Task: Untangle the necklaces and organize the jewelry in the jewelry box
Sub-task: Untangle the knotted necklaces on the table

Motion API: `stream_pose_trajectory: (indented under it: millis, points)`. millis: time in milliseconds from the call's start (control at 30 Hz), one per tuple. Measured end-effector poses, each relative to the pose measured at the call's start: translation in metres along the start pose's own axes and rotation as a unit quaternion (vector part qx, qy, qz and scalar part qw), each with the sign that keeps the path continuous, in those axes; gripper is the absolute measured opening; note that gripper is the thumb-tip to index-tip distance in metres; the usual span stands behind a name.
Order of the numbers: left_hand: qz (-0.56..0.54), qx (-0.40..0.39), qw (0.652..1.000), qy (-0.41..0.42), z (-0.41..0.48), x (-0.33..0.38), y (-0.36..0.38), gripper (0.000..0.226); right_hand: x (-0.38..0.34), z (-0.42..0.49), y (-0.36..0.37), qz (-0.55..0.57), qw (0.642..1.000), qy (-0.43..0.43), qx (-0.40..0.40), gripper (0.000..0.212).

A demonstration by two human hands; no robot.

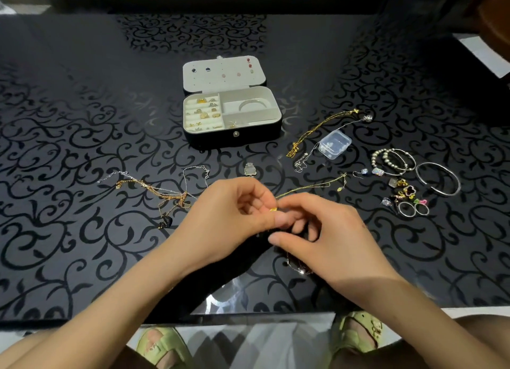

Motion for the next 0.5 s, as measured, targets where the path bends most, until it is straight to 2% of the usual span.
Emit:
stream_pose_trajectory:
  millis: [67, 133, 233, 300, 367, 433, 500]
  points:
    - [-0.011, 0.017, 1.000, 0.007, 0.004, 0.006, 0.001, 0.035, 0.001, 0.004, -0.004, 0.040, 0.998, 0.003, 0.046, 0.022]
    - [0.011, 0.035, 0.999, 0.015, 0.007, 0.011, 0.000, 0.028, 0.005, 0.008, -0.011, 0.056, 0.995, 0.011, 0.082, 0.013]
    - [0.024, 0.037, 0.999, 0.015, 0.014, 0.011, 0.001, 0.014, 0.010, 0.013, -0.016, 0.044, 0.994, 0.016, 0.101, 0.011]
    - [0.038, 0.042, 0.998, 0.019, 0.017, 0.009, 0.001, 0.021, 0.014, 0.014, -0.018, 0.046, 0.993, 0.021, 0.108, 0.008]
    - [0.113, 0.085, 0.989, 0.038, 0.014, 0.006, -0.007, 0.027, 0.020, 0.013, -0.022, 0.028, 0.991, 0.031, 0.125, 0.008]
    - [0.252, 0.130, 0.953, 0.102, 0.005, 0.010, -0.011, 0.024, 0.023, 0.012, -0.028, -0.026, 0.989, 0.032, 0.140, 0.007]
    - [0.355, 0.118, 0.915, 0.155, -0.003, 0.010, -0.004, 0.023, 0.022, 0.010, -0.032, -0.086, 0.986, 0.029, 0.142, 0.008]
Point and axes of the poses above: each hand's wrist, its own z-axis towards the middle knuckle, its own y-axis out of the palm, x = y × z, the point moved 8 cm from there along z, towards the middle knuckle, and after that the axes turned 12 degrees about z, right-handed, at the moved point
